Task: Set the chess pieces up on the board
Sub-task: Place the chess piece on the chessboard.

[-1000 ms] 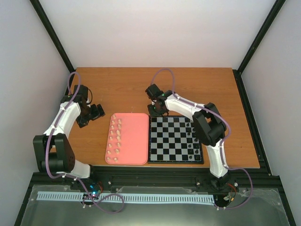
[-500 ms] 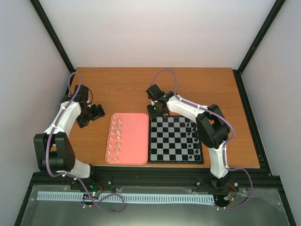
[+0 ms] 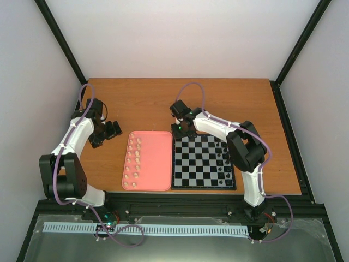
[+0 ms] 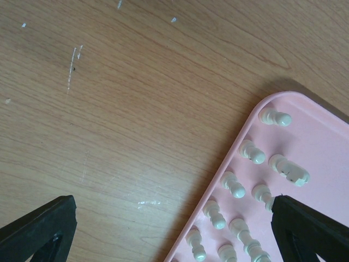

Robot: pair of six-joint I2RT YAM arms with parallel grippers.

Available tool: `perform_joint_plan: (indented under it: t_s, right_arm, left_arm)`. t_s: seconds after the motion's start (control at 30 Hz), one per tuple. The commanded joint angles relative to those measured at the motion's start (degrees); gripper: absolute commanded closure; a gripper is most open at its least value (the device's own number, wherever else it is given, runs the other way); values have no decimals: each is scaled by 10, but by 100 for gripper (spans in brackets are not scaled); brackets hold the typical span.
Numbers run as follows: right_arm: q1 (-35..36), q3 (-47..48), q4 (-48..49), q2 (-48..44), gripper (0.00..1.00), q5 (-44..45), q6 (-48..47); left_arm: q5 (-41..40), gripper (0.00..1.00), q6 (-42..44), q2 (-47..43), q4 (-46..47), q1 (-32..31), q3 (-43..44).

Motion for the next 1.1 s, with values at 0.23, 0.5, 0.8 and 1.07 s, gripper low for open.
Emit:
perform_joint_plan:
  t_s: [0.23, 0.5, 0.8, 1.07]
  right_arm:
    - [2, 3, -3, 12, 97, -4, 4]
    - [3, 7, -7, 21, 97, 0, 3]
    - [4, 16, -12, 34, 97, 1, -1]
    - [10, 24, -18, 39, 81, -9, -13]
  left_arm:
    - [6, 0, 1, 3, 6, 5, 15]
    - [7, 0, 1, 5, 8, 5, 15]
    - [7, 0, 1, 3, 8, 4, 14]
    - [6, 0, 1, 3, 7, 5, 15]
